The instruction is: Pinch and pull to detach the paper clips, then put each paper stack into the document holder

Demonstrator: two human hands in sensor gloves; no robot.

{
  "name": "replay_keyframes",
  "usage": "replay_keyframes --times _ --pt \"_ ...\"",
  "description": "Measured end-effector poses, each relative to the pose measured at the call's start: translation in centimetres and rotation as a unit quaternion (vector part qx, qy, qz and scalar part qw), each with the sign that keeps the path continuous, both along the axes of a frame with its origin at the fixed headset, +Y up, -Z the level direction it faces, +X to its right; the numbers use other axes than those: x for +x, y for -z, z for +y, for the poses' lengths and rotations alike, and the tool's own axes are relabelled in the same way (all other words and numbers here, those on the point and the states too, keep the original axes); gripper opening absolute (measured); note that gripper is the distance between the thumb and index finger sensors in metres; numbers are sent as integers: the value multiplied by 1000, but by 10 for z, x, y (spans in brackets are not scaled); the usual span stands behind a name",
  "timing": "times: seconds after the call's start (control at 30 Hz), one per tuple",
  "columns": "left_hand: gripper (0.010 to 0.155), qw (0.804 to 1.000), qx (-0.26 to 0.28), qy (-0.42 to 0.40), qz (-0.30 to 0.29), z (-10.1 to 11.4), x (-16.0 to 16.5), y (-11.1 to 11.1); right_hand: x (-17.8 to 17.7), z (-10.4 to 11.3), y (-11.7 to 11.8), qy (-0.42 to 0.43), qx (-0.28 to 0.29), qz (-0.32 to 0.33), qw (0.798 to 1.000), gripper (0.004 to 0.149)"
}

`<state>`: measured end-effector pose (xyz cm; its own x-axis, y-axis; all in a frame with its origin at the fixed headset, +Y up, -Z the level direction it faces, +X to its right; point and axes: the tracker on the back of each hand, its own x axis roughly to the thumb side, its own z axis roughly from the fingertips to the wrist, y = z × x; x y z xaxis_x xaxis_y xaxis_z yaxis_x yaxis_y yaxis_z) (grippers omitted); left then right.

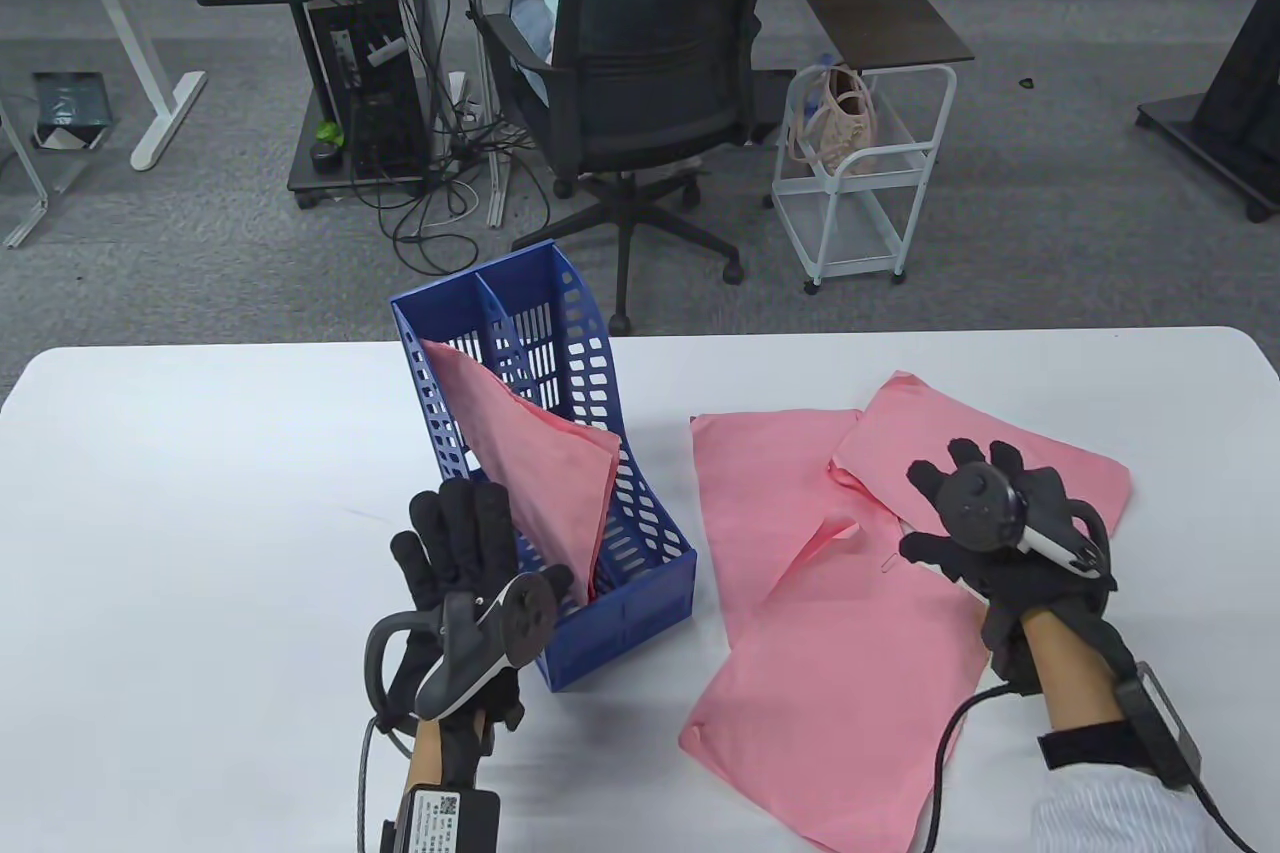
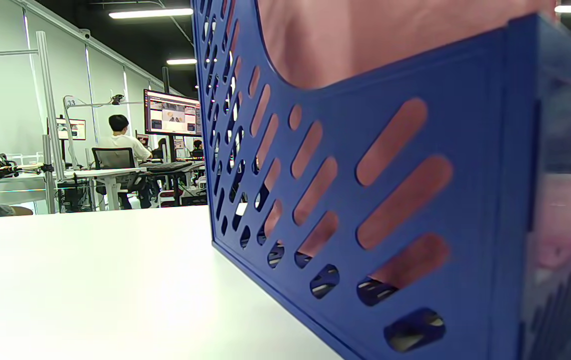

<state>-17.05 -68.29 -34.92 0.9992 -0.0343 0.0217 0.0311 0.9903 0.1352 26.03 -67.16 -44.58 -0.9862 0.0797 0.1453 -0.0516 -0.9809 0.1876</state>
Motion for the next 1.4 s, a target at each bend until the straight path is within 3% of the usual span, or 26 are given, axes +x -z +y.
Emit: replay_keyframes --times 0.27,0.47,0.67,0.87,1.0,1.1,1.23,1.4 --pt "93 1000 -2 10 17 0 -8 1 -41 -52 47 -76 -117 -7 990 84" --pt "94 1000 7 13 15 3 -7 -1 -56 -88 58 -107 -180 -3 978 96" --pt "95 1000 8 14 14 2 -8 0 -59 -105 59 -81 -187 5 979 90" --pt "95 1000 7 21 13 3 -6 -1 -59 -105 58 -58 -174 7 983 75" --pt "96 999 7 30 14 3 -5 -2 -61 -105 56 -55 -144 2 988 50" --pt "95 999 9 30 15 5 -6 -2 -63 -101 54 -37 -120 9 992 41" --pt "95 999 20 24 14 10 -6 -5 -67 -82 49 -36 -84 24 996 40" --pt "95 999 37 14 2 17 -1 -8 -72 -41 38 -49 -21 43 998 39"
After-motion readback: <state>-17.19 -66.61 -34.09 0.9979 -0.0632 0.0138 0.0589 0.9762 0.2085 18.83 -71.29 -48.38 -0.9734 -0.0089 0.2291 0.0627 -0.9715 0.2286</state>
